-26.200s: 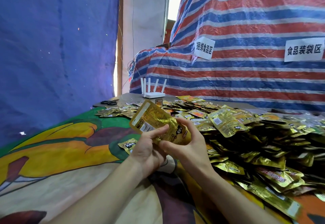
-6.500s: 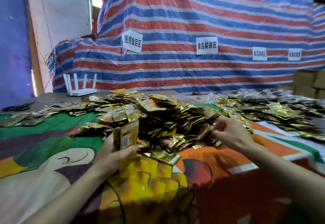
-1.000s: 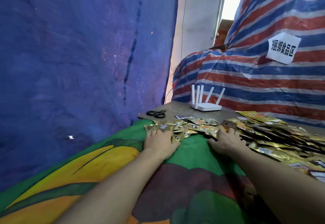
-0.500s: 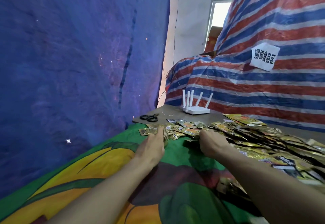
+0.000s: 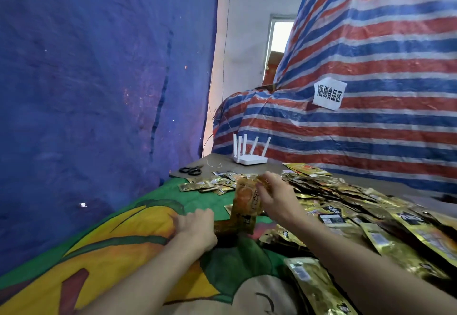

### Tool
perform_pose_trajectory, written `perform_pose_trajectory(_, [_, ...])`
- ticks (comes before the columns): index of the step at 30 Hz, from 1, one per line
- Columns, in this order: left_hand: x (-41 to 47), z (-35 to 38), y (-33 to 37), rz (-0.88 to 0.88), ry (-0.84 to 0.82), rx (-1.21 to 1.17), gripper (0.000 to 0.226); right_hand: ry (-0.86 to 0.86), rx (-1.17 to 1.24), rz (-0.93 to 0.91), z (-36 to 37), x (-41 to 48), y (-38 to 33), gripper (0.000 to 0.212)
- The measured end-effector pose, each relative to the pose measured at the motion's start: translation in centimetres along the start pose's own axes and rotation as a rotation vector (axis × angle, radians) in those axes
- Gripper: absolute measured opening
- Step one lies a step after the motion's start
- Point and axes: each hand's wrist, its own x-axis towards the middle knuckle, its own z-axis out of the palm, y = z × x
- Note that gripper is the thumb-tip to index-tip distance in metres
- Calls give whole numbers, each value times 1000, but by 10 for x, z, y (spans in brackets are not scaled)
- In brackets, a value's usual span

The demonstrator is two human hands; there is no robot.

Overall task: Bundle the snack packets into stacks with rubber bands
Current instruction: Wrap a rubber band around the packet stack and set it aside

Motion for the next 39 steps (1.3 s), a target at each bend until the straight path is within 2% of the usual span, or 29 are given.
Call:
perform_pose_trajectory(2, [-12, 0, 10, 49, 5, 49, 41, -35, 13, 39, 4, -18, 0, 17])
perform_pose_trajectory(6, [-31, 2, 19, 133, -22, -76, 36, 30, 87, 98, 14, -51, -2, 16])
perform_pose_trajectory(10, [-46, 3, 16, 165, -32, -104, 35, -132, 238, 95, 19, -81, -5, 12])
perform_pose_trajectory(11, [-50, 3, 16, 159, -29, -105, 37, -184, 212, 58, 20, -87, -6, 14])
perform_pose_trajectory(13, [-56, 2, 17, 158, -17, -117, 40, -262, 78, 7, 19, -97, -2, 31])
perform_pose_trajectory(15, [-62, 0, 18, 184, -15, -152, 37, -231, 30, 1, 16, -101, -2, 34])
perform_pose_trajectory(19, [-68, -9, 16, 254, -73, -329, 28, -98, 302, 63, 3, -105, -7, 18])
perform_pose_trajectory(21, [-69, -12, 11, 312, -103, -400, 29, -143, 460, 160, -9, -105, -12, 19])
perform_pose_trajectory(25, [-72, -14, 2, 475, -104, -430, 43, -330, 541, 267, -27, -109, -16, 34])
perform_pose_trajectory(27, [-75, -17, 4, 579, -105, -457, 39, -280, 601, 295, -28, -111, -17, 27])
perform_pose_trajectory(29, [-78, -18, 7, 644, -129, -661, 26, -120, 628, 323, -27, -114, -17, 10])
perform_pose_trajectory(31, [-82, -20, 8, 592, -199, -1046, 25, 68, 666, 396, -26, -116, -15, 12])
perform_pose_trajectory(34, [-75, -21, 10, 298, -162, -1538, 32, 272, 708, 437, -30, -115, -9, 19])
perform_pose_trajectory(37, [-72, -15, 17, 42, -40, -1783, 46, 439, 710, 385, -31, -121, -8, 17])
perform_pose_trajectory(39, [-73, -1, 26, -44, -68, -1811, 41, 488, 698, 357, -27, -125, -6, 23])
